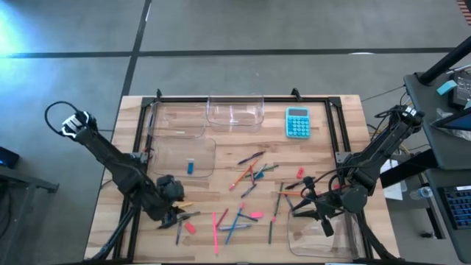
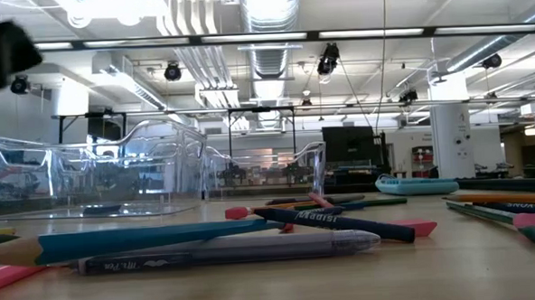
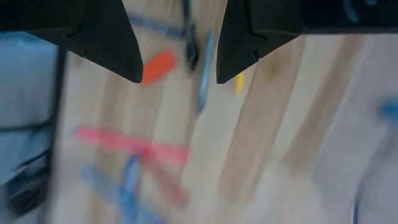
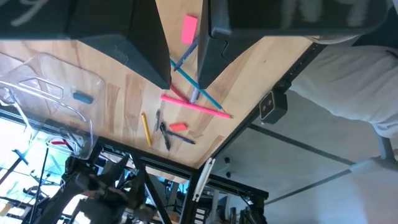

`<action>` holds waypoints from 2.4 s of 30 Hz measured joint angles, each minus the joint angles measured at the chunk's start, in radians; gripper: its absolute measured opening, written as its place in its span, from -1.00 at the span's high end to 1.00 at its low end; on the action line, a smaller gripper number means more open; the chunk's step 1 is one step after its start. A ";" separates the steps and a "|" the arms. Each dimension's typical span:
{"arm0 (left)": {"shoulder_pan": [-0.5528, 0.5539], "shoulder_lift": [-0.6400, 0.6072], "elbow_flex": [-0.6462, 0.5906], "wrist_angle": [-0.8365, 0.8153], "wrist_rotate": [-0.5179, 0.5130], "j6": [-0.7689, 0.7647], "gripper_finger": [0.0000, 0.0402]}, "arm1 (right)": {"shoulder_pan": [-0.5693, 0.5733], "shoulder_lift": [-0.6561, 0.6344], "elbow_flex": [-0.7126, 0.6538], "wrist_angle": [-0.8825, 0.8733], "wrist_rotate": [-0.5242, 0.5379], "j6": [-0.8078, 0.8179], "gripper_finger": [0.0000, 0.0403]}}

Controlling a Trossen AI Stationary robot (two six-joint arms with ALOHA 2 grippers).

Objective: Sort crayons/erasers/pens/pencils in bins
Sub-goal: Put the yellow pencil into the top right transparent bin

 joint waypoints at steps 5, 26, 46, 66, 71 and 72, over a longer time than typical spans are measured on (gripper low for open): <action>0.000 0.084 -0.001 -0.102 0.163 -0.090 0.05 | 0.000 0.000 0.000 -0.001 0.000 0.003 0.65; -0.031 0.383 -0.019 -0.178 0.315 -0.099 0.05 | 0.000 0.000 0.000 -0.001 0.000 0.000 0.65; -0.032 0.385 -0.044 -0.143 0.295 -0.081 0.94 | 0.000 0.000 0.000 -0.001 0.000 0.000 0.65; -0.025 0.239 -0.005 -0.157 0.217 -0.081 1.00 | 0.000 0.000 0.000 0.000 0.000 0.001 0.65; -0.023 0.165 0.011 -0.161 0.154 -0.073 1.00 | 0.000 0.000 0.000 0.000 0.000 0.001 0.65; -0.023 0.151 0.015 -0.164 0.138 -0.067 1.00 | 0.000 0.000 0.000 0.000 0.000 0.001 0.65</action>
